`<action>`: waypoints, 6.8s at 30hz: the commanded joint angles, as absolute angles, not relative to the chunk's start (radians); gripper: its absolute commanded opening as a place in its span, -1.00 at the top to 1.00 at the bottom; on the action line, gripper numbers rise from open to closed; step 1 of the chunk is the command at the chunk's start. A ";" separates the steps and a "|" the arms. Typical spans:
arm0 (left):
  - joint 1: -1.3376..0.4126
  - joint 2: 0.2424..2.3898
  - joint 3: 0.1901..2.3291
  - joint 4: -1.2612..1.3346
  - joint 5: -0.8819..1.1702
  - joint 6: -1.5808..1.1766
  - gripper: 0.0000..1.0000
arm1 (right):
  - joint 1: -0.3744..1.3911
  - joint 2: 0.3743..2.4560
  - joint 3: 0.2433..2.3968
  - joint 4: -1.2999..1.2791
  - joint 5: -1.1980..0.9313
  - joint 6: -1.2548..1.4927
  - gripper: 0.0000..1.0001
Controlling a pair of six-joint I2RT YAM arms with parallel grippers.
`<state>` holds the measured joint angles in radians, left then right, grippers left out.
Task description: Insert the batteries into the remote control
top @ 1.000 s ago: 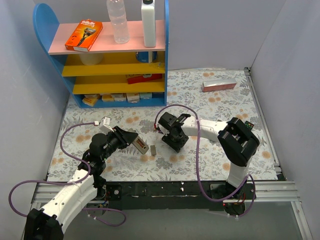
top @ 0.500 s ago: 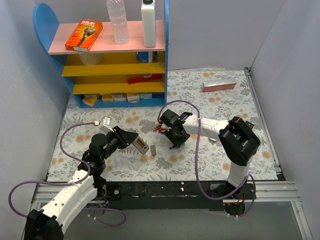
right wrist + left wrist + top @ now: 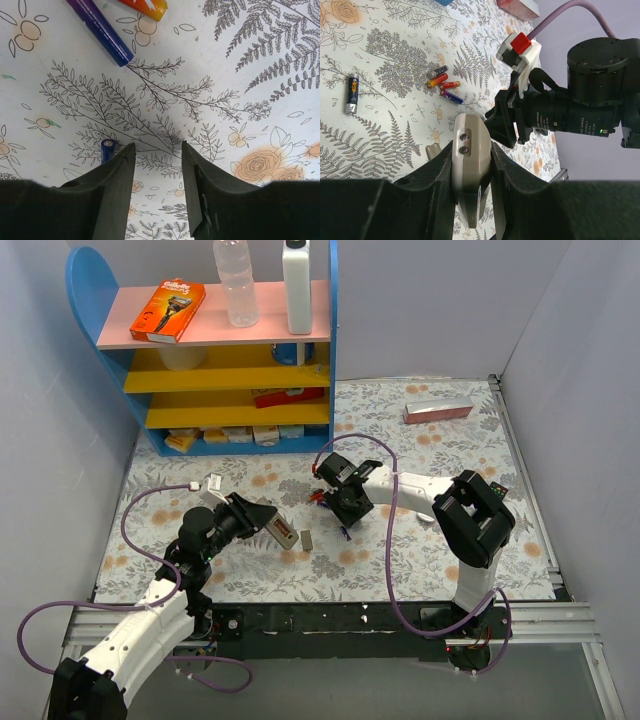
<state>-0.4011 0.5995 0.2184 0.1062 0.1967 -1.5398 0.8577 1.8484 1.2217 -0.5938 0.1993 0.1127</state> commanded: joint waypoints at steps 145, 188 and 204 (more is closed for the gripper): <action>-0.399 0.816 0.465 0.384 0.373 -1.658 1.00 | 1.066 1.428 1.022 -0.035 0.164 0.110 0.65; -0.399 0.844 0.502 0.209 0.382 -1.571 1.00 | 1.065 1.476 1.108 -0.121 0.192 0.109 0.65; -0.399 0.844 0.502 0.157 0.359 -1.612 1.00 | 1.065 1.479 1.123 -0.115 0.133 0.112 0.49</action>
<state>-0.3916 0.8650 0.4469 0.1570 0.3054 -1.5684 1.0805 1.4689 1.0893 -0.1089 0.1158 0.1291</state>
